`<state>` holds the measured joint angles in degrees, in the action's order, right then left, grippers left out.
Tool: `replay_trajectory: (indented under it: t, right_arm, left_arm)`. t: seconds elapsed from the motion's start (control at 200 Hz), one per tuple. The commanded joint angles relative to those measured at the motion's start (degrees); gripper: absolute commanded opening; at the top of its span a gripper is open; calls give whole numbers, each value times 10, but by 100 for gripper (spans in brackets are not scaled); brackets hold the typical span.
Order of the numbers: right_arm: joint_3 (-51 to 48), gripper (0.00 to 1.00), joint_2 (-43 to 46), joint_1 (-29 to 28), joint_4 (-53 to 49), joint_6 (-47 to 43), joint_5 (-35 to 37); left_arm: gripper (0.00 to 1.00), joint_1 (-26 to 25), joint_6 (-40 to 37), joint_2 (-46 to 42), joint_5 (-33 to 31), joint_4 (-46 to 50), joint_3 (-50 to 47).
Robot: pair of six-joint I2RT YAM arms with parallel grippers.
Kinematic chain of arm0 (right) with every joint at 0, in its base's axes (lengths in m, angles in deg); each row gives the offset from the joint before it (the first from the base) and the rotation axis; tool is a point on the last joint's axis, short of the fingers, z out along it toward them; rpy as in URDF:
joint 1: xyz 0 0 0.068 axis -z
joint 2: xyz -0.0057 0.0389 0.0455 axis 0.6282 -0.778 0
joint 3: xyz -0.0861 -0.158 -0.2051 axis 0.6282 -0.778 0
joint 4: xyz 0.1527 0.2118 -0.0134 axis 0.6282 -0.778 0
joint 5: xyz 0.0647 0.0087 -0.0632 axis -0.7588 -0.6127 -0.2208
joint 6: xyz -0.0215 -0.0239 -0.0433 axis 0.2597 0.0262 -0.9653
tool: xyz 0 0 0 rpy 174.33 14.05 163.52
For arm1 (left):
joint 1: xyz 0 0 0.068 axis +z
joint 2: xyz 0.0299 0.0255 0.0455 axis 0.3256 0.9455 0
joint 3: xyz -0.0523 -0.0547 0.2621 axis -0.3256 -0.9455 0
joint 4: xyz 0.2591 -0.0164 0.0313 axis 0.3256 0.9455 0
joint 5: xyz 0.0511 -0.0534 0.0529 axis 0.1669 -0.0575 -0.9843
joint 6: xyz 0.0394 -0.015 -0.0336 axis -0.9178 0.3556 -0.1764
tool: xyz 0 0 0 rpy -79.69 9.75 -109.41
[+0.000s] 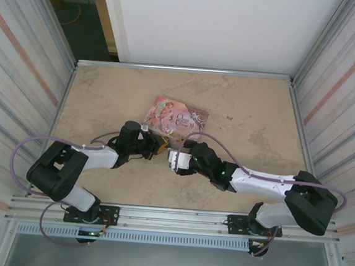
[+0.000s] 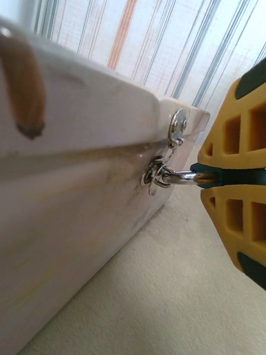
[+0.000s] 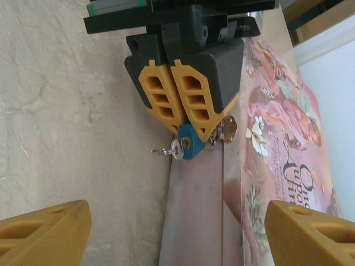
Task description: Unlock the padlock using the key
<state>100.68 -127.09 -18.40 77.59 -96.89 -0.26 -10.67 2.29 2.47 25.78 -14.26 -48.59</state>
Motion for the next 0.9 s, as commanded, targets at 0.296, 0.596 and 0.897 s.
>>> replay_trajectory:
  t: [0.296,0.596,0.897]
  right_arm:
    - [51,63,-70,-5,49,27,1]
    - [58,47,-104,-9,80,50,16]
    - [59,38,-125,-11,106,73,22]
  left_arm:
    - [0,-4,7,-22,14,-6,20]
    - [0,-4,7,-18,16,-7,22]
    - [0,-4,8,-16,16,-7,23]
